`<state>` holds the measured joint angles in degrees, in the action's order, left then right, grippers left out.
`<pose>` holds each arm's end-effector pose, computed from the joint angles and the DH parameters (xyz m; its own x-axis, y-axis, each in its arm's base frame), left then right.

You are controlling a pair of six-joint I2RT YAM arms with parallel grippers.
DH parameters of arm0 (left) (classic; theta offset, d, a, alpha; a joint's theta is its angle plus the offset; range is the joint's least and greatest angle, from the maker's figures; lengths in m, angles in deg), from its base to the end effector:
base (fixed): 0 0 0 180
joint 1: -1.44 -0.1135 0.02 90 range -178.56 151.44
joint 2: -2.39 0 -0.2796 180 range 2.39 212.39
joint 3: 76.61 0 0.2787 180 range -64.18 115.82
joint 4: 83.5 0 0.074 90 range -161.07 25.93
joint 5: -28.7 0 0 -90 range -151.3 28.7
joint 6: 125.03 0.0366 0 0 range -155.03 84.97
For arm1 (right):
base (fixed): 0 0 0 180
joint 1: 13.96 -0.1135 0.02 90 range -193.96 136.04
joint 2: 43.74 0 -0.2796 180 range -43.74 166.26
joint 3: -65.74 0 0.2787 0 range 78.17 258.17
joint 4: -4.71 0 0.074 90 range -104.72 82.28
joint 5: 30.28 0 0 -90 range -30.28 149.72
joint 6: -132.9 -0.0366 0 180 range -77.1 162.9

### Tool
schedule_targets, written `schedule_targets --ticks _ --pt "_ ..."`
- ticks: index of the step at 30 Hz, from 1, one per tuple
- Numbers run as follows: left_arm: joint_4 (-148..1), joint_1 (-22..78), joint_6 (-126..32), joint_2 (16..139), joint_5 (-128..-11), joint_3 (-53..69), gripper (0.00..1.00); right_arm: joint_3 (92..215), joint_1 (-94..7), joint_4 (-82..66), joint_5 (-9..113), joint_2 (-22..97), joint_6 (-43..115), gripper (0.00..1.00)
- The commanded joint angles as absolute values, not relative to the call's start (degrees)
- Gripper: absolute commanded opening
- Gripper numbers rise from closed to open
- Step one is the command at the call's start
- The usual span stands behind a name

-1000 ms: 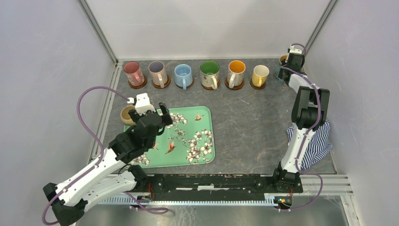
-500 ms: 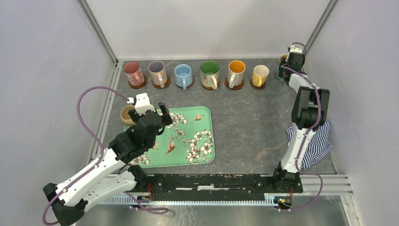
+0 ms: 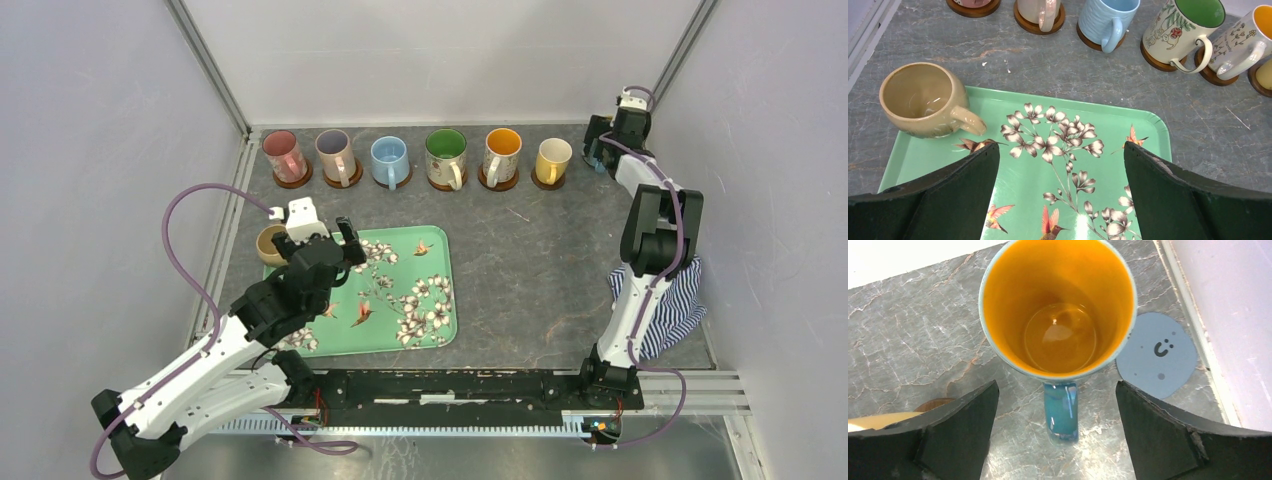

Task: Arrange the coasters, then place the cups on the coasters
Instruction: Place the cup on the coaster.

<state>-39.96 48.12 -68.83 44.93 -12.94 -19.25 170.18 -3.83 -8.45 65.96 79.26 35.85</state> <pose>0.1363 -0.1047 0.3266 -0.2927 -0.2283 -0.9285 -0.1553 0.9695 -0.1894 0.5214 -0.0972 0.2012 -0.4810 0.2099 -0.8512 0.3274 0.9437 0.0477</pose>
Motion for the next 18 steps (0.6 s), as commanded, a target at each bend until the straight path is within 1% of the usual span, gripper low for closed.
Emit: schedule_targets --ticks 1,7,10,18 --pt "-42.1 47.8 -67.0 44.0 -12.1 -19.1 1.00 169.7 -4.1 -9.5 68.8 72.7 33.8 0.98" --pt "-42.2 47.8 -66.9 44.1 -12.8 -19.1 1.00 166.8 -4.1 -13.0 70.1 66.4 31.0 0.98" --pt "-42.2 47.8 -67.1 44.0 -13.1 -19.1 1.00 162.5 -4.7 -13.5 70.0 61.6 29.6 0.98" --pt "-40.3 47.8 -70.8 45.0 -14.0 -18.9 1.00 143.6 -6.8 -12.1 68.9 44.6 26.7 0.98"
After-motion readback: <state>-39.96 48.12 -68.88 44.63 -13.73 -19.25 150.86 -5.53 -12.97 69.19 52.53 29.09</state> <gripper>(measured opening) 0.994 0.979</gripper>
